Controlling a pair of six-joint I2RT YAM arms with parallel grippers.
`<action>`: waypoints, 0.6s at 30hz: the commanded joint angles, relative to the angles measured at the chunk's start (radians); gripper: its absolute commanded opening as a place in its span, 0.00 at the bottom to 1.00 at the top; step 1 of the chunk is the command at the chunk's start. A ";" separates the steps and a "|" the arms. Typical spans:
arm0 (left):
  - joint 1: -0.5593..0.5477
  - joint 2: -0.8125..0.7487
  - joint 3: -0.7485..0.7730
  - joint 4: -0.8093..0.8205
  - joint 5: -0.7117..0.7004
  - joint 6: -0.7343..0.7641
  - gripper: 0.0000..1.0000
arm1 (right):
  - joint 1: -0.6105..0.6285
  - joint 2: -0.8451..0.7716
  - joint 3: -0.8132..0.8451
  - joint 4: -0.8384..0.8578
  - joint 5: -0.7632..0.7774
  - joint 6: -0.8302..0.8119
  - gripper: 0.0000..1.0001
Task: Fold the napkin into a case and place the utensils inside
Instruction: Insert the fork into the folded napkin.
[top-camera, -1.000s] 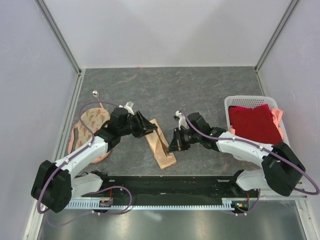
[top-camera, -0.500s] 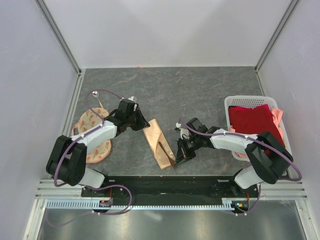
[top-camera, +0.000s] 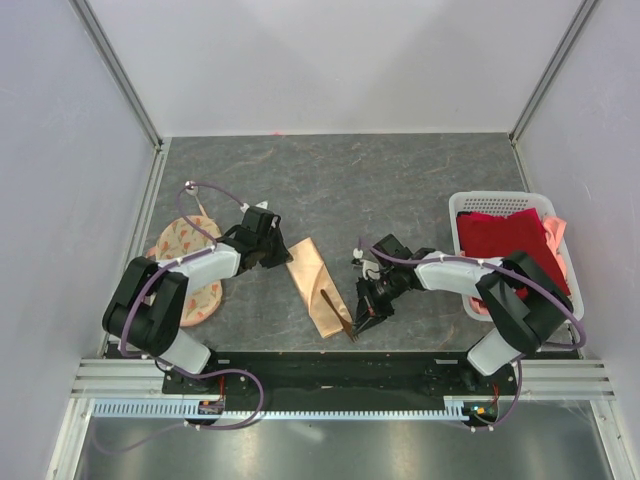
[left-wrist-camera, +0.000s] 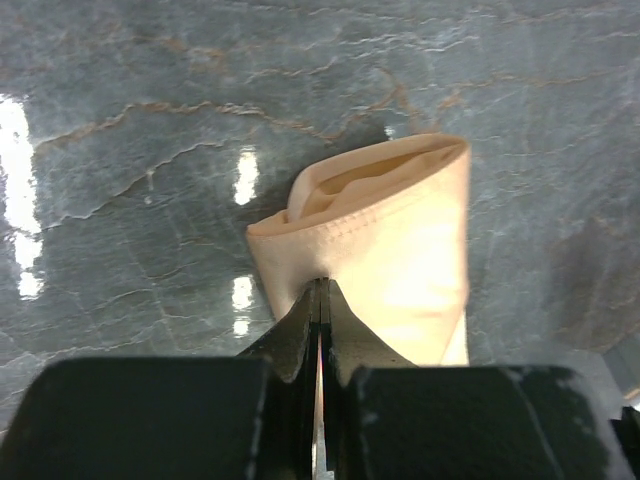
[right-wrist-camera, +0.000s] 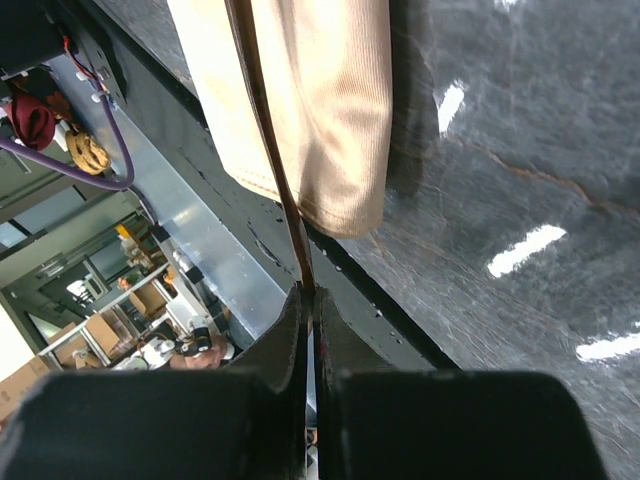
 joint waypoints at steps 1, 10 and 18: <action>-0.004 0.020 -0.009 0.053 -0.038 0.039 0.02 | -0.005 0.039 0.072 -0.030 -0.028 -0.016 0.00; -0.012 0.043 -0.012 0.072 -0.019 0.023 0.02 | -0.008 0.093 0.133 -0.033 -0.030 0.003 0.00; -0.012 0.022 -0.028 0.073 -0.022 0.010 0.02 | -0.011 0.156 0.199 -0.012 -0.025 0.027 0.00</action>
